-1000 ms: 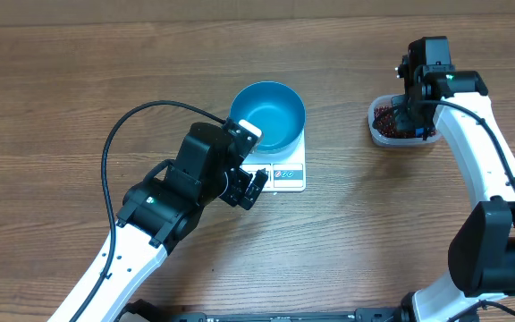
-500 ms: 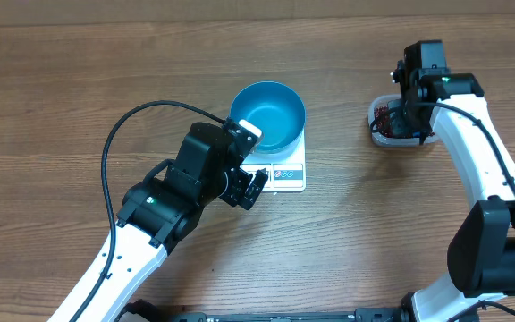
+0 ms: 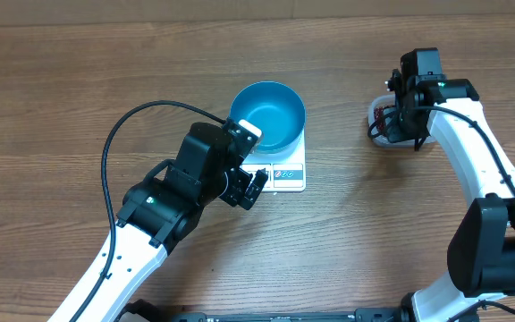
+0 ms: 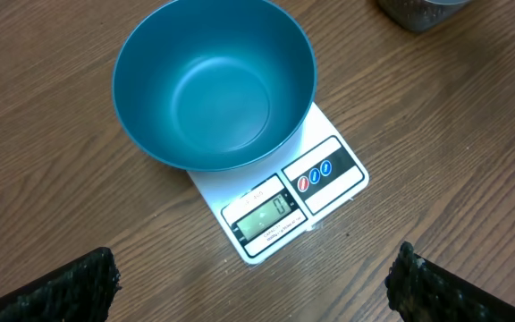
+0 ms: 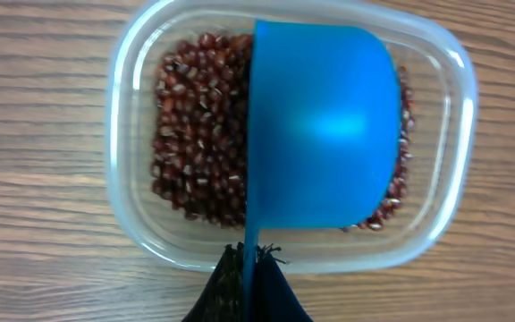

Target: Scoop item into bowl and weigh 150g on scale

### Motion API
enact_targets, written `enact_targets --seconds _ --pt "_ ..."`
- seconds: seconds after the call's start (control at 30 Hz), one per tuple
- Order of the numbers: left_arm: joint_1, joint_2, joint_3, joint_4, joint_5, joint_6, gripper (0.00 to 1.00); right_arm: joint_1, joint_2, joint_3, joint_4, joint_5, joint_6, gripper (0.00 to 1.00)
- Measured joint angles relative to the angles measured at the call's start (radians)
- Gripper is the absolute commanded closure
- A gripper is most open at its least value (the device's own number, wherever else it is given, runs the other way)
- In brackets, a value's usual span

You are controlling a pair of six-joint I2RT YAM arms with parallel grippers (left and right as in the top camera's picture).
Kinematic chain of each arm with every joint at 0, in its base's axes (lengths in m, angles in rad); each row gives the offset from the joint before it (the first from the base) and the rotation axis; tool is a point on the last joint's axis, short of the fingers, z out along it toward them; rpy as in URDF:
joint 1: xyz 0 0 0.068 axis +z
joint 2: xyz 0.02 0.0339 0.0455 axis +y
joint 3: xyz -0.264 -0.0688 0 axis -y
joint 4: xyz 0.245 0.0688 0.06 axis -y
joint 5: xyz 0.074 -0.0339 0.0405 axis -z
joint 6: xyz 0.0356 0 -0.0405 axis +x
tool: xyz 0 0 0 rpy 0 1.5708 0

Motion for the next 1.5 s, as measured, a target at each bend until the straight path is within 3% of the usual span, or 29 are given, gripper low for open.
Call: enact_targets --seconds 0.6,1.5 --pt "0.0 0.0 0.0 0.0 0.0 0.0 0.0 -0.009 0.002 -0.002 0.003 -0.102 0.013 0.96" --pt "0.0 0.0 0.0 0.0 0.0 0.0 0.01 -0.139 0.002 -0.002 0.008 -0.351 0.057 0.96"
